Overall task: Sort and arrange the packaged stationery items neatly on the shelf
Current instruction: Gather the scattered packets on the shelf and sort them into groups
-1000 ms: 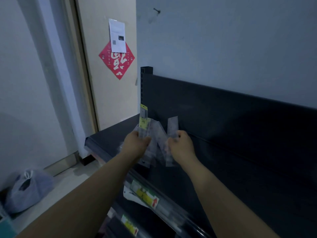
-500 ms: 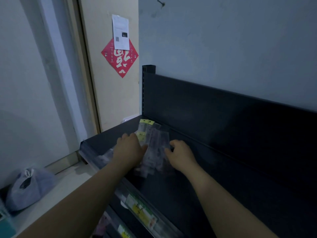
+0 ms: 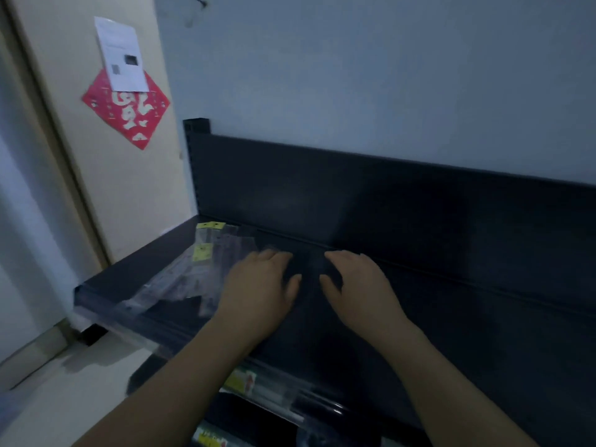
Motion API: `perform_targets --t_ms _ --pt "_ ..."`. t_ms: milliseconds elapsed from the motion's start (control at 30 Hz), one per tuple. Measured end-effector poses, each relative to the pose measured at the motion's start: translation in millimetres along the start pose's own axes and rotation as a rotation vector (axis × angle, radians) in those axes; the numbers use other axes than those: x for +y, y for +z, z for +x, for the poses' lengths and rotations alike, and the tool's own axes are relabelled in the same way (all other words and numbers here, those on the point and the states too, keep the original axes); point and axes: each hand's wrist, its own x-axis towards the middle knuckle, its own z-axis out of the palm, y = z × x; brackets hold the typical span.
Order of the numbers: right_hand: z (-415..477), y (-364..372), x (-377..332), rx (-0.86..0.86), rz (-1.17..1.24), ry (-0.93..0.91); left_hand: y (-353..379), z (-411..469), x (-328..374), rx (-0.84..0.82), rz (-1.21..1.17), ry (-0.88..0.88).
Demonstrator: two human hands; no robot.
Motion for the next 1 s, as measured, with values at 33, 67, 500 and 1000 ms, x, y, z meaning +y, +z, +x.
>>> perform_targets --t_ms 33,67,500,1000 --pt "-11.7 -6.1 7.2 0.011 -0.017 0.024 4.7 -0.8 9.5 0.004 0.002 0.034" --pt "-23.2 -12.0 14.6 0.021 -0.036 0.049 9.0 -1.9 20.3 0.004 -0.002 0.062" --pt "-175.1 -122.3 122.4 0.149 -0.235 0.380 39.5 -23.9 217.5 -0.029 -0.219 0.373" --pt "-361.4 -251.6 286.7 0.193 -0.293 0.706 103.9 -63.0 499.5 -0.220 -0.482 0.510"
